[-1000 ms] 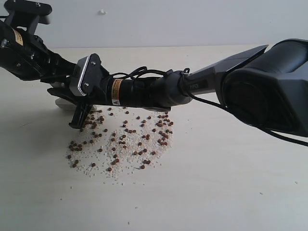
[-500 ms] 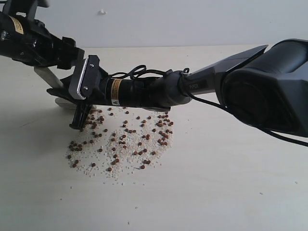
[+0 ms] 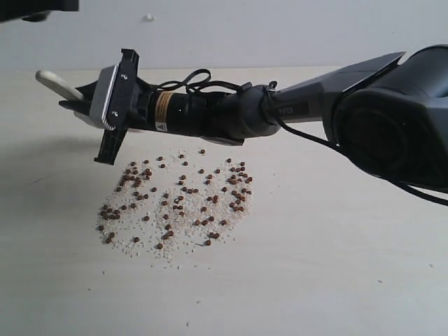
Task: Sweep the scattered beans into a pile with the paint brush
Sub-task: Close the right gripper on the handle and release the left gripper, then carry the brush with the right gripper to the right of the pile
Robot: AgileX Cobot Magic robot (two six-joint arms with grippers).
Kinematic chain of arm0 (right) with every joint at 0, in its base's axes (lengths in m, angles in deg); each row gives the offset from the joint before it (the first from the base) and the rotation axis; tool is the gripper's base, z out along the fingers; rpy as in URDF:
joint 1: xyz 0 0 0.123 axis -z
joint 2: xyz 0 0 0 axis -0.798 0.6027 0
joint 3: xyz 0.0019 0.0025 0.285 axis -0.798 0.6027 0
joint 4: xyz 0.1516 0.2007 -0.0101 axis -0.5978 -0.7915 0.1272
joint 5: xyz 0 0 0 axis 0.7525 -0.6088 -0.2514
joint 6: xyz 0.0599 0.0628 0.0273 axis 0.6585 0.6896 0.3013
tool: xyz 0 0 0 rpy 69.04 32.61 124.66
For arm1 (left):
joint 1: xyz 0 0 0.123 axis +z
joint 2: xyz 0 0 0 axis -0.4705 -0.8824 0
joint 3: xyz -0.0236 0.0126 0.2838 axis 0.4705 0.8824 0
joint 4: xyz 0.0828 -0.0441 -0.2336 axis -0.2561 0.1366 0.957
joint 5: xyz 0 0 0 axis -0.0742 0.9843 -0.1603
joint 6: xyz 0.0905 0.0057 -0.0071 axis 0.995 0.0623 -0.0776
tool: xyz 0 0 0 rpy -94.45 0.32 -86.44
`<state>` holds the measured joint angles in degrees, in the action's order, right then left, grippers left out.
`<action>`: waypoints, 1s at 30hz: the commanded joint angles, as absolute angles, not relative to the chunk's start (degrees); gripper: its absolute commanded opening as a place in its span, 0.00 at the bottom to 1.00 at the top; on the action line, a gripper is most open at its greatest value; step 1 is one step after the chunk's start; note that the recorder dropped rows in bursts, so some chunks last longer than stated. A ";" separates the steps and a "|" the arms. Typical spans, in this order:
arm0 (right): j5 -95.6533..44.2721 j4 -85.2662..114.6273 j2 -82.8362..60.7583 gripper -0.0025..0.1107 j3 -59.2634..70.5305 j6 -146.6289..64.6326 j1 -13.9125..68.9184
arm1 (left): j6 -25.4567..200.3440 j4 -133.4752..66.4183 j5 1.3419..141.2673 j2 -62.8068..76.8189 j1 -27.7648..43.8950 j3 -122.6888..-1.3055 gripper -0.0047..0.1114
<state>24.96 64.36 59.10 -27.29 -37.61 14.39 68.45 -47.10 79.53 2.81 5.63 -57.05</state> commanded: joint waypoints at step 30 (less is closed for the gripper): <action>-0.61 84.01 25.24 0.02 -5.57 -10.40 19.63 | 69.66 -38.46 60.11 71.73 18.96 -1.31 0.04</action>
